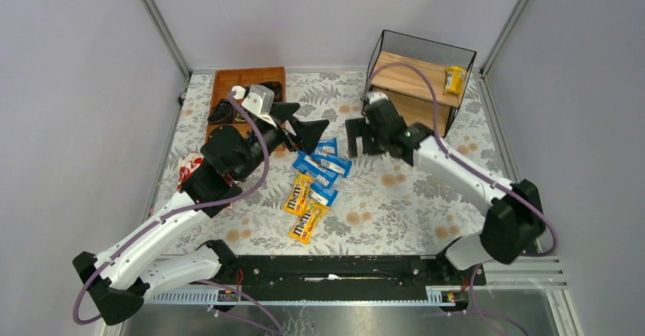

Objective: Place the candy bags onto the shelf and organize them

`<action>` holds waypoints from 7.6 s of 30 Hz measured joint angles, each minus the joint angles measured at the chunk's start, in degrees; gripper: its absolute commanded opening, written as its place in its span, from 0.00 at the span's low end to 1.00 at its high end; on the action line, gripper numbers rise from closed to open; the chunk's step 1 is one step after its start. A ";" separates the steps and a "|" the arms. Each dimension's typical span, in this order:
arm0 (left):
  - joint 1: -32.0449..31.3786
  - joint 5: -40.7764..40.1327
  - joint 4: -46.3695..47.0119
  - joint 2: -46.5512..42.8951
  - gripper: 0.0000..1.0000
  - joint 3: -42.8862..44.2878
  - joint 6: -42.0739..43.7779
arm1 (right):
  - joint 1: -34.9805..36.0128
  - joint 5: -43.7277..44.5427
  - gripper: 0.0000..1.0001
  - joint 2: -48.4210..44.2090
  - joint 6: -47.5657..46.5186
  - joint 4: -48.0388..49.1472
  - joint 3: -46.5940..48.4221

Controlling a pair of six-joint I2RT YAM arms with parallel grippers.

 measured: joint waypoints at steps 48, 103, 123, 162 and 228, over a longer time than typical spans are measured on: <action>0.00 -0.87 0.00 -0.70 0.99 -0.07 -0.37 | 12.59 -10.95 0.29 21.92 45.86 102.38 -51.28; -0.59 -0.37 0.02 -2.01 0.99 -0.07 -0.66 | 3.26 35.63 0.00 0.24 -52.30 2.71 -9.66; -1.92 -2.27 0.00 -1.97 0.99 -0.07 0.72 | -15.19 27.04 0.00 13.60 -81.22 27.71 -11.78; -4.55 -2.43 0.04 -0.07 0.99 -0.31 0.87 | -22.23 8.94 0.00 21.07 -86.86 30.34 -11.82; -5.99 -1.53 0.28 1.57 0.99 -1.09 0.66 | -29.00 13.22 0.00 23.69 -91.19 42.18 -14.58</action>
